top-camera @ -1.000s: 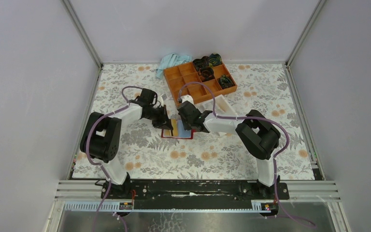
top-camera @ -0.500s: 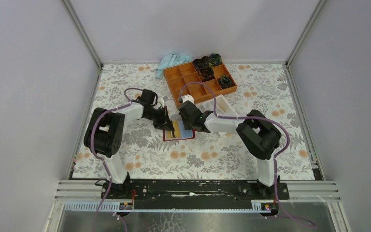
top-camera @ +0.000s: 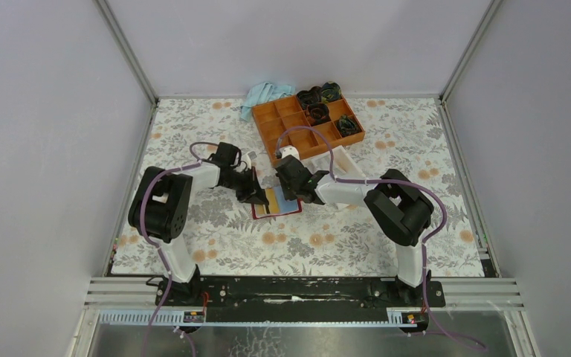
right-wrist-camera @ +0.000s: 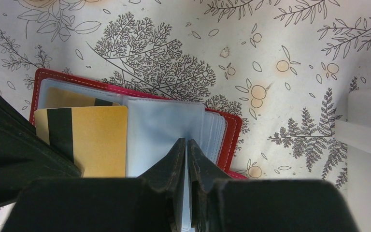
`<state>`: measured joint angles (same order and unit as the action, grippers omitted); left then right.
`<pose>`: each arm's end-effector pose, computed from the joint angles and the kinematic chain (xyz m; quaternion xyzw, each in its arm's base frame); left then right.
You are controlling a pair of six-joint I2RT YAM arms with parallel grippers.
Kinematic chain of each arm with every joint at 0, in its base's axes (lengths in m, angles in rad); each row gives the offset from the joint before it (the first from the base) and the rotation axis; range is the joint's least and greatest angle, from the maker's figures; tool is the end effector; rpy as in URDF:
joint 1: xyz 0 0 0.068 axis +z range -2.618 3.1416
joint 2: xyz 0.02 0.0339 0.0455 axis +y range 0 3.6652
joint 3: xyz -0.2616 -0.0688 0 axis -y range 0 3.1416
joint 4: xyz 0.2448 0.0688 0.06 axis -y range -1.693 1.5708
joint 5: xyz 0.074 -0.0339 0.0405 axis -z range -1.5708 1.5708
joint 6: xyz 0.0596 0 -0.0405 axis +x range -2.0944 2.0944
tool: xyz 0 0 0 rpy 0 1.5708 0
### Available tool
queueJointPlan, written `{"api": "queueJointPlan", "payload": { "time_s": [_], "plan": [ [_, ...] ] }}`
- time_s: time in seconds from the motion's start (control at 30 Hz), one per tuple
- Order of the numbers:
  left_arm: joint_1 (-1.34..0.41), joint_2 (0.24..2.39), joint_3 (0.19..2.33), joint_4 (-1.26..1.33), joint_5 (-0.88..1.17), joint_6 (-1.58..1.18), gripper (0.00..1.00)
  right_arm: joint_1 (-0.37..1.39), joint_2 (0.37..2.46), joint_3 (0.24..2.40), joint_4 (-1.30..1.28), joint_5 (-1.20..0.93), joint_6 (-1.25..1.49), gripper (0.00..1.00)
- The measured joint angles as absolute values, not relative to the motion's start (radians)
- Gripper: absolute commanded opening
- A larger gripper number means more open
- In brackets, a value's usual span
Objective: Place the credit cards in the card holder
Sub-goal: Insert the credit card into the card holder.
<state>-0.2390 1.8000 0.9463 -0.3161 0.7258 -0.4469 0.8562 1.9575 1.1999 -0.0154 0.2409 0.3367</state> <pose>0.3130 -0.1170 0.1140 -0.0247 0.9185 -0.3902 0.0584 0.2939 0.3171 0.1391 -0.1899 0.8961 0.1250 0.3812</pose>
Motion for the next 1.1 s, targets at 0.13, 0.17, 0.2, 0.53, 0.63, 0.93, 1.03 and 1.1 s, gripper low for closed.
{"api": "queueJointPlan", "payload": {
  "time_s": [0.13, 0.17, 0.2, 0.53, 0.63, 0.93, 1.03, 1.1],
  "plan": [
    [-0.237, 1.782, 0.900, -0.262, 0.725, -0.491, 0.00, 0.856, 1.957, 1.198, -0.015, 0.241, 0.337, 0.12],
    [-0.235, 1.774, 0.889, -0.249, 0.723, -0.504, 0.00, 0.856, 1.957, 1.198, -0.014, 0.241, 0.337, 0.12],
    [-0.235, 1.768, 0.881, -0.239, 0.722, -0.513, 0.00, 0.856, 1.956, 1.196, -0.012, 0.241, 0.337, 0.12],
    [-0.233, 1.729, 0.819, -0.151, 0.706, -0.608, 0.00, 0.854, 1.951, 1.187, -0.002, 0.233, 0.337, 0.12],
    [-0.228, 1.718, 0.796, -0.107, 0.706, -0.641, 0.00, 0.854, 1.951, 1.186, -0.001, 0.233, 0.337, 0.12],
    [-0.214, 1.707, 0.783, 0.001, 0.712, -0.691, 0.00, 0.850, 1.951, 1.186, 0.000, 0.224, 0.337, 0.12],
    [-0.214, 1.717, 0.783, 0.026, 0.727, -0.695, 0.00, 0.850, 1.951, 1.186, 0.000, 0.224, 0.336, 0.12],
    [-0.214, 1.734, 0.783, 0.034, 0.742, -0.698, 0.00, 0.850, 1.951, 1.186, 0.000, 0.223, 0.336, 0.12]
  ]
}}
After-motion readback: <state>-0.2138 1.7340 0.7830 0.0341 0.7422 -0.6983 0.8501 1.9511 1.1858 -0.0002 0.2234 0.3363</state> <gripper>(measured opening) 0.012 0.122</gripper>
